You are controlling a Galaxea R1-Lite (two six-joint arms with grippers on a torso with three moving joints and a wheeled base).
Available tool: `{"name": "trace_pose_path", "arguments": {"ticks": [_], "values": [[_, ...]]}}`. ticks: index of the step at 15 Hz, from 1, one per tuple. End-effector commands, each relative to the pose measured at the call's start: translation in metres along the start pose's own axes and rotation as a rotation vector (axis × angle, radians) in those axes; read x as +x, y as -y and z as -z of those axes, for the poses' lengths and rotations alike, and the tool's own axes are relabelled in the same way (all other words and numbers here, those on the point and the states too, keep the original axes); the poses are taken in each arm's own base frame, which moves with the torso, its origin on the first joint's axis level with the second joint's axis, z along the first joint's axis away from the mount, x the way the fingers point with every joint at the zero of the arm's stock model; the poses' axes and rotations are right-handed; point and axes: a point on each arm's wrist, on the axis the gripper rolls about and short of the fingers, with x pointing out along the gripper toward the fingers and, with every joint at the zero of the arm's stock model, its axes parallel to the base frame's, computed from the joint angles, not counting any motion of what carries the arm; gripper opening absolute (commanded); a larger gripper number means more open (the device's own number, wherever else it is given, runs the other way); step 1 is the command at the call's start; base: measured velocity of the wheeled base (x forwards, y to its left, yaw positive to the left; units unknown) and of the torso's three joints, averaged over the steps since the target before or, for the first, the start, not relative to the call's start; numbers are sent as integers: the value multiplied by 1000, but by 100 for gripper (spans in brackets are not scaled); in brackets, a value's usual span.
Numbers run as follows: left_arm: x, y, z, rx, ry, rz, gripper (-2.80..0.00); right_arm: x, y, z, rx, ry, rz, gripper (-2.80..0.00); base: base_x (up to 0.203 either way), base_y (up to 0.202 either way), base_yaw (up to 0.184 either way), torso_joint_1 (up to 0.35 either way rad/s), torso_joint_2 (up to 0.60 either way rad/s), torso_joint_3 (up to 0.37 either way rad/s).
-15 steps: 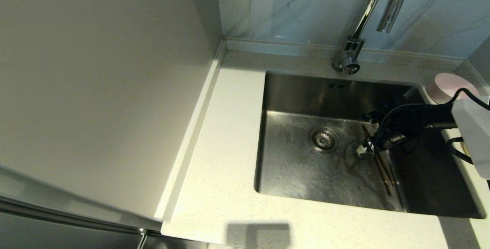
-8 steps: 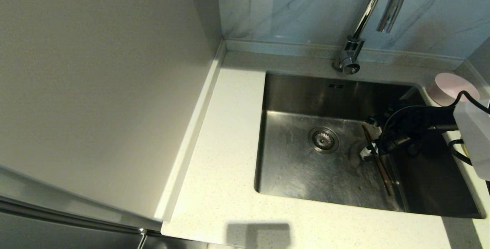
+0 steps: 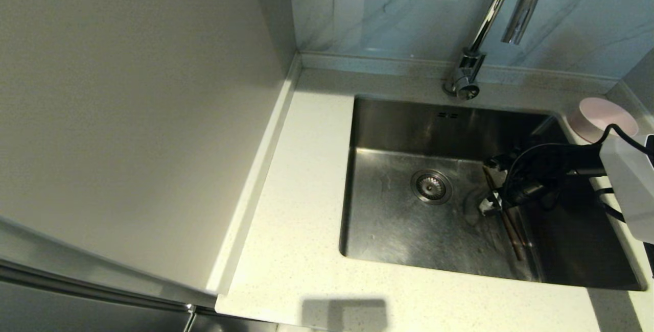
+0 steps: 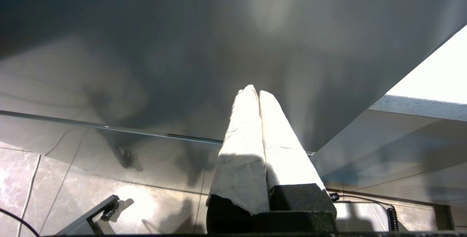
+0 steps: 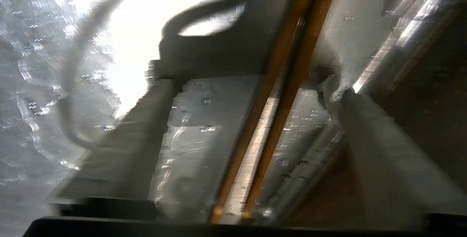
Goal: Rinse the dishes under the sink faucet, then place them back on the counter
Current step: Put the chopsticks back to the table from the sink
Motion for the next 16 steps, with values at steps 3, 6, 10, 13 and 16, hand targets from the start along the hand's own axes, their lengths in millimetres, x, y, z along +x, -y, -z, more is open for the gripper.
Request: {"name": "trace_pose_path", "arguments": {"ticks": [3,6,10,13,16], "values": [[0,0,0,0,4,0,-280,5,-2,3,-5,-17,-9,-280,0,0,0,0,0,0],[0,0,0,0,4,0,-280,5,-2,2,-4,-12,-8,-280,0,0,0,0,0,0],[0,0,0,0,4,0,-280,6,-2,3,1,-19,-10,-280,0,0,0,0,0,0],[0,0,0,0,4,0,-280,2,0,2,8,-10,-4,-280,0,0,0,0,0,0],[0,0,0,0,4,0,-280,-13,5,-4,77,21,10,-280,0,0,0,0,0,0]]}}
